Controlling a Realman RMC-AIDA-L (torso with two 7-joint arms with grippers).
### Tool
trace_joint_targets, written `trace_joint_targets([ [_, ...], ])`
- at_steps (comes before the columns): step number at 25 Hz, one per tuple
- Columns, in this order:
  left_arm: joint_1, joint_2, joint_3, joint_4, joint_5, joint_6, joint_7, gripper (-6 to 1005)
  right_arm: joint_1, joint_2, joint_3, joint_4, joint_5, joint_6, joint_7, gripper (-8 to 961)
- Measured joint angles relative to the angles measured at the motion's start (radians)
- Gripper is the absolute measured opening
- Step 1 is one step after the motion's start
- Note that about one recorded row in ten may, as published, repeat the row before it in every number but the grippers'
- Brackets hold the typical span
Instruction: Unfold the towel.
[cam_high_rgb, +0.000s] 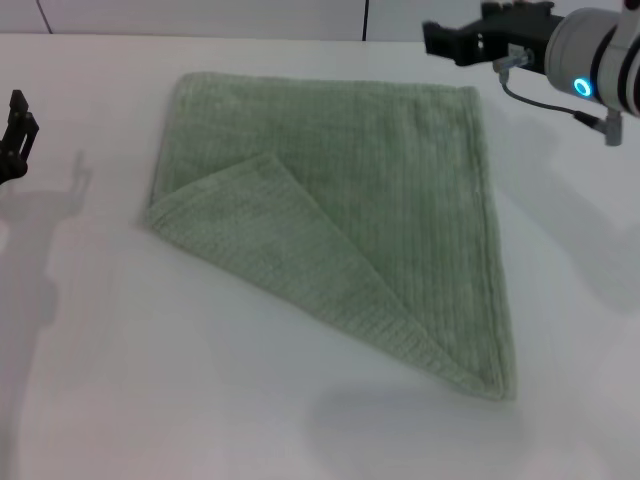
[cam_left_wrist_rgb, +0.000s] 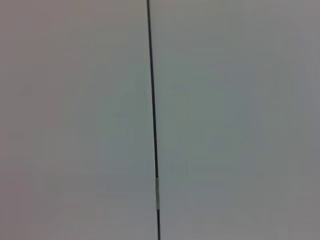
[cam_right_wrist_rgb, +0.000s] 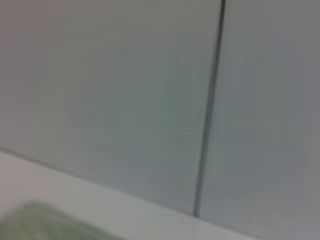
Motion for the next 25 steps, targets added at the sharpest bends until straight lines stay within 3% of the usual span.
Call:
trace_joint_targets([
  [1,-0.001,0.001,0.001,-0.004,0.0,-0.003,-0.02,774,0.005,0.034,0.056,0.011,0.013,0.083,-0.074,684],
  [3,-0.004,0.004,0.004,-0.007,0.0,-0.01,-0.059,774,0.006,0.125,0.19,0.02,0.032,0.192,-0.226,675],
  [4,-0.007,0.005,0.005,-0.008,0.0,-0.016,-0.08,774,0.004,0.195,0.305,0.019,0.043,0.247,-0.368,671],
  [6,-0.014,0.006,0.006,-0.011,0.003,-0.027,-0.106,774,0.007,0.207,0.339,0.012,0.053,0.257,-0.41,662],
  [13,-0.031,0.015,0.044,-0.036,0.01,-0.057,-0.171,774,0.139,0.19,0.431,-0.212,0.164,0.283,-0.447,630],
  [14,-0.033,0.022,0.066,-0.054,0.018,-0.06,-0.201,774,0.184,0.186,0.456,-0.291,0.189,0.29,-0.465,585],
  [18,-0.044,0.037,0.068,-0.099,0.079,-0.11,-0.212,774,0.23,0.183,0.484,-0.377,0.222,0.299,-0.497,404],
  [22,-0.046,0.077,0.054,-0.272,0.189,-0.326,-0.155,774,0.267,0.18,0.494,-0.438,0.228,0.311,-0.511,239],
  [24,-0.031,0.106,0.038,-0.439,0.282,-0.517,-0.148,774,0.285,0.18,0.505,-0.484,0.229,0.304,-0.526,156],
  [25,-0.031,0.106,0.038,-0.439,0.282,-0.517,-0.148,774,0.285,0.18,0.505,-0.484,0.229,0.304,-0.526,124],
])
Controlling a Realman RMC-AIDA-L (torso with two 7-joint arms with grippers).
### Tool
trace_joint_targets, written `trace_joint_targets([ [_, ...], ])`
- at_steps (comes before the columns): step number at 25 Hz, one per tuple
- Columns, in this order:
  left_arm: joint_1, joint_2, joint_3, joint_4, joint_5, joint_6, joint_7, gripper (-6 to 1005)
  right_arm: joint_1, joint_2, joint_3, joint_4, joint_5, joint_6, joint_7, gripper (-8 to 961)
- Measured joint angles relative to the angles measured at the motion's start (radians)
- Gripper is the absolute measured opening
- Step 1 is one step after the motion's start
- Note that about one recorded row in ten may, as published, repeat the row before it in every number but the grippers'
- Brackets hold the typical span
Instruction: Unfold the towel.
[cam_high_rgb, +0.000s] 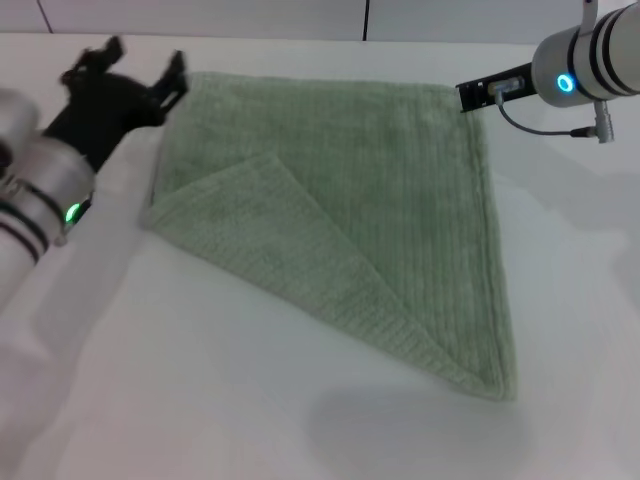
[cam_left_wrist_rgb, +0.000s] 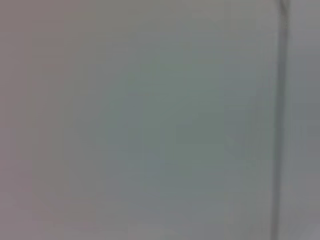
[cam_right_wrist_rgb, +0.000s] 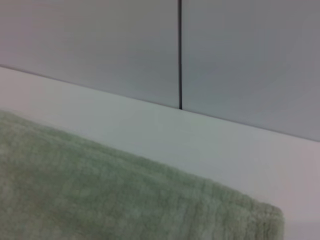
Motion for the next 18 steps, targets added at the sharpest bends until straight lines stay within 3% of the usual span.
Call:
trace_joint_targets([
  [3,0.03,0.005,-0.032,-0.17,0.101,-0.151,-0.004,775,0.014,0.0,0.006,-0.055,0.0,-0.035,-0.019,30],
  [4,0.06,0.009,-0.042,-0.283,0.121,-0.25,0.003,775,0.021,0.001,0.008,-0.09,-0.002,-0.064,-0.027,-2],
  [6,0.07,0.013,-0.042,-0.327,0.121,-0.287,0.011,775,0.022,0.001,0.008,-0.101,-0.002,-0.075,-0.027,-1],
  [9,0.093,0.036,-0.038,-0.514,0.122,-0.525,0.049,775,0.022,0.002,0.011,-0.149,0.0,-0.117,-0.036,-1],
  [10,0.093,0.036,-0.038,-0.514,0.122,-0.525,0.049,775,0.022,0.002,0.011,-0.149,0.0,-0.117,-0.036,-1],
  [14,0.084,0.039,-0.039,-0.614,0.123,-0.726,0.072,775,0.022,0.004,0.012,-0.185,0.002,-0.152,-0.049,-1],
  [16,0.081,0.023,-0.047,-0.692,0.123,-0.866,0.116,775,0.023,0.004,0.012,-0.194,0.002,-0.165,-0.05,-2],
  [18,0.081,0.023,-0.047,-0.692,0.123,-0.866,0.116,775,0.024,0.004,0.012,-0.197,0.002,-0.169,-0.05,-2],
])
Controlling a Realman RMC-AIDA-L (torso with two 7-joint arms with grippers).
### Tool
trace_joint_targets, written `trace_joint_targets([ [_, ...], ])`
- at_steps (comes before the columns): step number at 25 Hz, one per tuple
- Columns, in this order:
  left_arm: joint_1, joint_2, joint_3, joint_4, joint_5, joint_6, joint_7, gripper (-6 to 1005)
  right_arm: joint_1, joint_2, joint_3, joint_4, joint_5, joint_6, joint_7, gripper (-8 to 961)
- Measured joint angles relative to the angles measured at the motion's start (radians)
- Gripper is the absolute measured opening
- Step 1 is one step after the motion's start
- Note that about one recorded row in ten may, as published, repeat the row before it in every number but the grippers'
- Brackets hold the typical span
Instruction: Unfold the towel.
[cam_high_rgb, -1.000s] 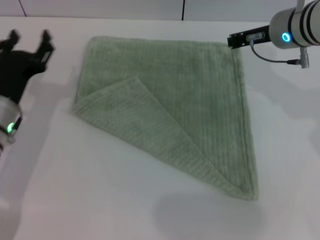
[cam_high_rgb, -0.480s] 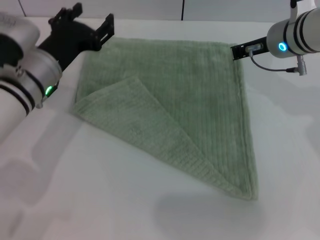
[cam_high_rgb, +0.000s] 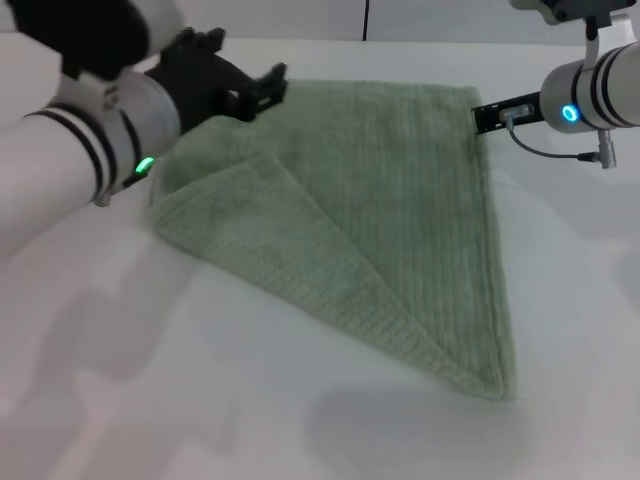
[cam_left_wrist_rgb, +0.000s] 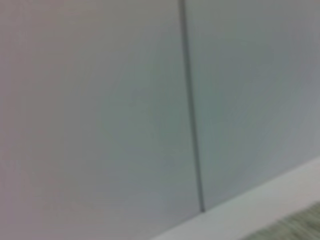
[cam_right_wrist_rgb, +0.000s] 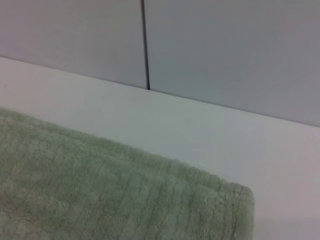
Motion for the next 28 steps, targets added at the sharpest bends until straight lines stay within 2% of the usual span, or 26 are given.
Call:
trace_joint_targets([
  [2,0.0,0.0,0.0,0.0,0.0,0.0,0.0,775,0.001,0.0,0.0,-0.005,0.0,-0.008,0.0,-2],
  [3,-0.006,-0.049,-0.011,-0.109,-0.005,-0.201,0.129,775,0.002,0.0,-0.001,-0.009,0.0,-0.013,0.0,-2],
  [5,-0.035,-0.083,-0.032,-0.119,-0.012,-0.305,0.185,775,0.009,0.0,-0.001,-0.021,0.0,-0.026,0.0,-2],
  [6,-0.067,-0.11,-0.056,-0.108,-0.017,-0.381,0.219,775,0.017,0.0,0.004,-0.027,0.0,-0.031,0.0,-2],
  [7,-0.077,-0.116,-0.061,-0.103,-0.019,-0.397,0.225,775,0.017,0.0,0.004,-0.027,0.0,-0.031,0.0,-2],
  [10,-0.094,-0.118,-0.063,-0.091,-0.031,-0.42,0.23,776,0.027,0.0,0.025,-0.027,0.0,-0.025,0.0,-2],
  [12,-0.148,-0.117,-0.076,-0.067,-0.104,-0.501,0.229,776,0.035,-0.001,0.037,-0.026,0.0,-0.014,0.0,-2],
  [14,-0.173,-0.119,-0.101,-0.056,-0.117,-0.551,0.223,776,0.038,-0.001,0.039,-0.021,0.0,-0.011,0.0,-1],
  [18,-0.197,-0.121,-0.121,-0.041,-0.12,-0.589,0.212,776,0.039,0.0,0.035,-0.018,0.0,-0.009,-0.001,-1],
  [19,-0.282,-0.121,-0.177,0.068,-0.128,-0.652,0.159,776,0.043,0.001,0.036,-0.019,0.0,-0.009,-0.001,-1],
  [22,-0.282,-0.121,-0.177,0.068,-0.128,-0.652,0.159,776,0.047,0.001,0.034,-0.02,0.0,-0.009,-0.001,-1],
  [24,-0.324,-0.121,-0.189,0.156,-0.148,-0.637,0.165,775,0.05,0.002,0.031,-0.024,0.0,-0.008,-0.001,-1],
  [28,-0.341,-0.122,-0.184,0.184,-0.15,-0.618,0.17,769,0.076,0.009,0.027,-0.072,0.011,-0.026,-0.001,-1],
])
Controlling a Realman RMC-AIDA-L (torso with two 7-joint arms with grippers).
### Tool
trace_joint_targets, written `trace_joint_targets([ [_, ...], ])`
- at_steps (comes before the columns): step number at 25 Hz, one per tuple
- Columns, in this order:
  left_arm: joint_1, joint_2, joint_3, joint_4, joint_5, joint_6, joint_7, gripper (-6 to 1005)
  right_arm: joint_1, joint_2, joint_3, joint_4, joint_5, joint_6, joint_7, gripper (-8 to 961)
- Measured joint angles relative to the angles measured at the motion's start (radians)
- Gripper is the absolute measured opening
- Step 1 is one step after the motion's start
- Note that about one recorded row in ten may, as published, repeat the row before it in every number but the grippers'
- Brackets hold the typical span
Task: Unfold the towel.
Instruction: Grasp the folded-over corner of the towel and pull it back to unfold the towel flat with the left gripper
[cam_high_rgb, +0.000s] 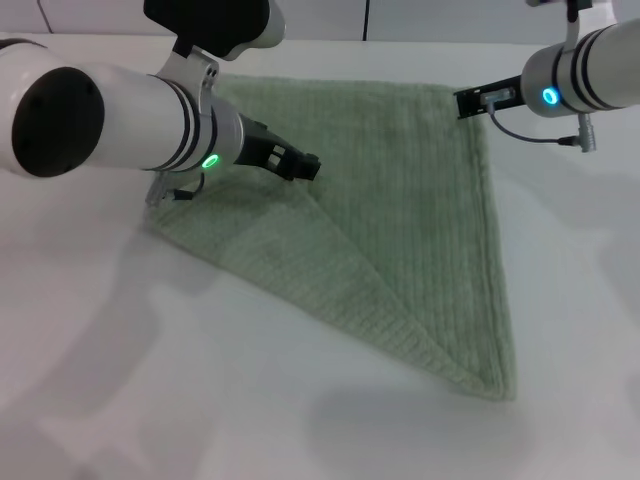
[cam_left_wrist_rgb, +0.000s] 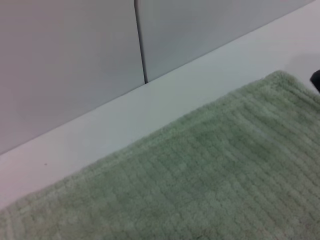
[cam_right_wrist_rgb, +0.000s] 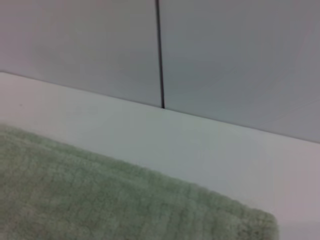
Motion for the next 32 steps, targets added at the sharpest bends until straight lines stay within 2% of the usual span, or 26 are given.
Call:
trace_joint_targets([
  [7,-0.018,-0.001,0.013,0.037,-0.009,0.011,0.0,759,0.012,0.006,-0.002,-0.075,0.022,-0.063,0.0,-1],
  [28,-0.03,-0.001,0.032,0.062,-0.01,0.037,-0.007,728,0.015,0.005,-0.017,-0.129,0.025,-0.11,-0.001,-1],
  [30,-0.084,-0.002,0.03,0.157,-0.022,0.053,-0.029,725,0.017,0.005,-0.023,-0.128,0.025,-0.108,-0.002,-1],
  [32,-0.084,-0.002,0.03,0.157,-0.022,0.053,-0.029,723,0.019,0.005,-0.025,-0.128,0.026,-0.107,-0.002,-1],
])
